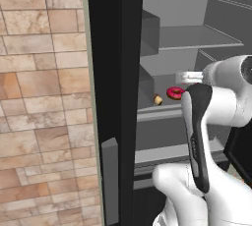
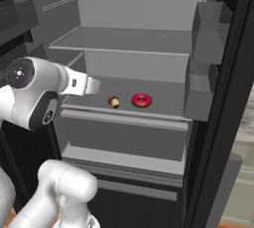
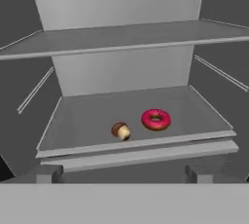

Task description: Place the ketchup and mustard from the counter to the top shelf of the fridge. If the existing items in the fridge are on the top shelf, move them to other shelves.

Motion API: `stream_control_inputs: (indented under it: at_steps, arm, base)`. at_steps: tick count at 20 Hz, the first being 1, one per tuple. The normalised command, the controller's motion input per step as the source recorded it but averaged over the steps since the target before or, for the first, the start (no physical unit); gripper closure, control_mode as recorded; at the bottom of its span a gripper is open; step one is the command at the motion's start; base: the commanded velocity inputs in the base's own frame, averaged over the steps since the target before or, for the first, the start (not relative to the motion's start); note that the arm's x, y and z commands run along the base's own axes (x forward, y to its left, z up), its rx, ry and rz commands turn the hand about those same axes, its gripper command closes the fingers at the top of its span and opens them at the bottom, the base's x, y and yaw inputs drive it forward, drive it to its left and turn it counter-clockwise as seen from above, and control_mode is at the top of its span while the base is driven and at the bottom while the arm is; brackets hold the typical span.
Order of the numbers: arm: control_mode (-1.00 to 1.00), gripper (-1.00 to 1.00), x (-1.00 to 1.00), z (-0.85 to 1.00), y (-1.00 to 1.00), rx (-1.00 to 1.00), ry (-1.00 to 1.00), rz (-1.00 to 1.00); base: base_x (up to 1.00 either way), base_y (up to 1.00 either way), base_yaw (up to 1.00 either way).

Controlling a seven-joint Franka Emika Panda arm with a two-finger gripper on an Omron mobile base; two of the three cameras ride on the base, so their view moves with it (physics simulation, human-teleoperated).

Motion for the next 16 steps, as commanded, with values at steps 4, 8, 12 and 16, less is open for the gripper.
stream_control_inputs:
  at_steps: [4, 8, 12, 16]
  arm:
    - [-1.00, -1.00, -1.00, 0.28, -0.66, 0.28, 0.48, 0.08]
    - [-1.00, -1.00, -0.40, 0.00, 0.06, 0.01, 0.13, 0.09]
    - [-1.00, -1.00, -0.04, 0.01, 0.00, -0.01, 0.00, 0.00]
    - [-1.00, -1.00, -0.34, 0.04, 0.13, -0.08, 0.00, -0.03]
  base:
    - [0.00, 0.00, 0.00]
    - [0.00, 0.00, 0.00]
    - [0.00, 0.00, 0.00]
    - [0.00, 0.00, 0.00]
